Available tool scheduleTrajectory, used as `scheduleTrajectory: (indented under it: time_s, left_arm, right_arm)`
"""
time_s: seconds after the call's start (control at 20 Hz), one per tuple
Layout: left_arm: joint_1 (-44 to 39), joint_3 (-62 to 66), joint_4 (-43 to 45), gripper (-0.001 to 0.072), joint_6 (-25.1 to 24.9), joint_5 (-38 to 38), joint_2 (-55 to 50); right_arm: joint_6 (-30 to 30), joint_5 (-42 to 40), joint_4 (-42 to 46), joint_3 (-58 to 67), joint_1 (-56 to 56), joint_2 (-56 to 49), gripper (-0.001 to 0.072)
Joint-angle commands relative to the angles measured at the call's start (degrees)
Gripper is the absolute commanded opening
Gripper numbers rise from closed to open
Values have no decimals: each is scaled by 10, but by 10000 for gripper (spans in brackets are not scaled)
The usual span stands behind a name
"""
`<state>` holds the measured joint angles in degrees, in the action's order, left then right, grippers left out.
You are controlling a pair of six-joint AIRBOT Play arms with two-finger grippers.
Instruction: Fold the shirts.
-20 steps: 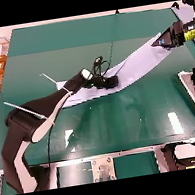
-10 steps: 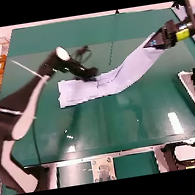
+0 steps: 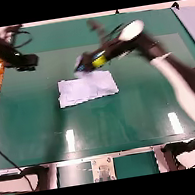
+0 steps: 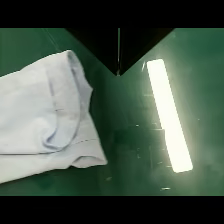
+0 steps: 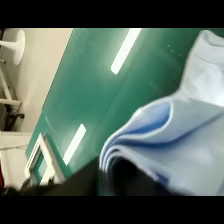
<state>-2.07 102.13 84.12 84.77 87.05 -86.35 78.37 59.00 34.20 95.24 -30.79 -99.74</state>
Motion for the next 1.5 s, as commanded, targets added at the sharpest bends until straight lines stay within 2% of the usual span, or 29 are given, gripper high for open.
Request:
scheduleTrajectory:
  time_s: [0.0, 0.15, 0.35, 0.45, 0.55, 0.65, 0.85, 1.1, 1.15, 1.2, 1.25, 1.45]
  left_arm:
    - [49, 0, 18, 24, -16, 22, 25]
    - [70, -15, 18, 24, -39, 25, 25]
    - [72, -38, 20, 24, -43, 21, 25]
    - [72, -41, 21, 24, -43, 19, 25]
    - [72, -42, 21, 24, -43, 20, 25]
    - [72, -42, 20, 24, -42, 19, 25]
    - [72, -42, 7, 24, -42, 19, 25]
    - [72, -42, 7, 24, -38, 21, 25]
    - [72, -42, 7, 24, -38, 22, 25]
    - [72, -42, 7, 24, -38, 25, 25]
    - [72, -42, 7, 24, -38, 28, 25]
    - [72, -42, 7, 24, -38, 29, 25]
  right_arm:
    - [1, -237, -28, 3, -137, -113, 493]
    - [1, -195, 0, 10, -101, -121, 489]
    - [1, -30, 21, 18, 80, -69, 489]
    - [12, 67, 64, 16, 181, -43, 489]
    - [23, 126, 110, -2, 254, -31, 492]
    - [24, 139, 119, -54, 301, -31, 547]
    - [-20, 98, 85, -158, 293, -49, 547]
    - [-64, 87, 26, -165, 225, -85, 546]
    - [-69, 82, 19, -164, 213, -85, 527]
    - [-69, 81, 18, -159, 205, -85, 227]
    - [-70, 84, 18, -149, 200, -85, 18]
    - [-44, 161, 18, -35, 210, -55, 15]
